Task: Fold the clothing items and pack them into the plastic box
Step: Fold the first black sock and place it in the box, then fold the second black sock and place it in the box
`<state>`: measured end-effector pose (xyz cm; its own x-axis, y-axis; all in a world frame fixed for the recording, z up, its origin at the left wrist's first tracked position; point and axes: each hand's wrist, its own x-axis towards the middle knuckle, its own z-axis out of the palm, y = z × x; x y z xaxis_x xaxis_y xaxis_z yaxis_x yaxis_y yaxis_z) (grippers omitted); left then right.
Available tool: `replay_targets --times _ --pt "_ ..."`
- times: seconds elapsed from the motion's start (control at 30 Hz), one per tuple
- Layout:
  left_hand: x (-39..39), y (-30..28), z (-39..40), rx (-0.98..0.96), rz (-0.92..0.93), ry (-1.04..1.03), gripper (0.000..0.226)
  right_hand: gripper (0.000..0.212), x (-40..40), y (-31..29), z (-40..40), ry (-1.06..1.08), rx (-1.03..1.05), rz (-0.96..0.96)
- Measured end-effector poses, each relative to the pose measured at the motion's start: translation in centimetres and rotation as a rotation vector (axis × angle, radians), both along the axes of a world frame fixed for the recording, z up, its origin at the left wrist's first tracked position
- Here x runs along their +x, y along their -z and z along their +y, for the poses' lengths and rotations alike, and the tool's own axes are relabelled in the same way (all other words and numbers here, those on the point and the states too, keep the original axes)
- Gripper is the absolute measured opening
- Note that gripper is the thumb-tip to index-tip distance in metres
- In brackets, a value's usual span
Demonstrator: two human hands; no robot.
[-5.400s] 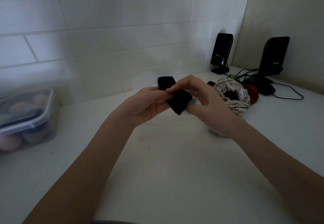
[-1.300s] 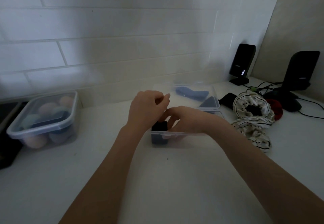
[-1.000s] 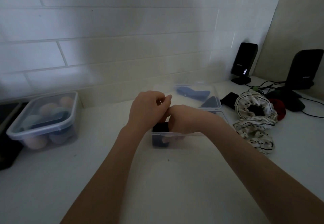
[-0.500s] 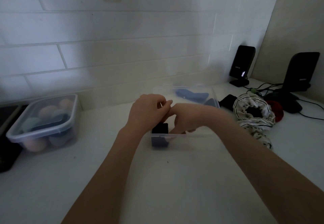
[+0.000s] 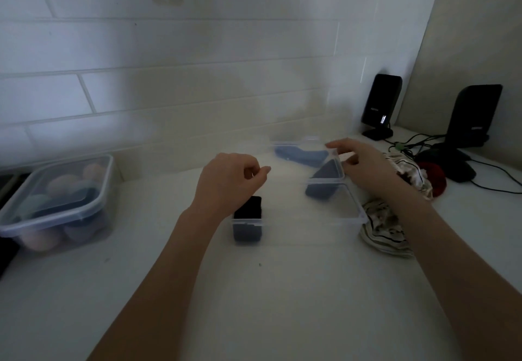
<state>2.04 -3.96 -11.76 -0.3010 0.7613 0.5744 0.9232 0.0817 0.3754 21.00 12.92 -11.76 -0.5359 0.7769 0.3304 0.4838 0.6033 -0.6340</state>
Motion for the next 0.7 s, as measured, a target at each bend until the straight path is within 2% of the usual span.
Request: replay_targets --times 0.13,0.27,0.37,0.5,0.7 --pt "0.0 0.0 0.0 0.004 0.031 -0.001 0.035 0.066 0.3 0.7 0.3 -0.149 -0.073 -0.099" --pt "0.1 -0.1 0.1 -0.014 0.028 0.003 0.034 0.07 0.5 1.3 0.7 -0.089 -0.063 -0.14" --pt "0.1 -0.2 0.1 -0.058 0.017 0.008 0.033 0.078 0.3 1.6 0.9 -0.124 -0.116 -0.274" --pt "0.0 -0.3 0.0 -0.1 0.007 0.009 0.032 0.06 0.2 1.4 0.5 -0.18 -0.032 -0.552" --pt "0.0 -0.4 0.0 -0.126 0.001 0.0 0.034 0.026 0.2 1.4 0.3 -0.151 0.025 -0.482"
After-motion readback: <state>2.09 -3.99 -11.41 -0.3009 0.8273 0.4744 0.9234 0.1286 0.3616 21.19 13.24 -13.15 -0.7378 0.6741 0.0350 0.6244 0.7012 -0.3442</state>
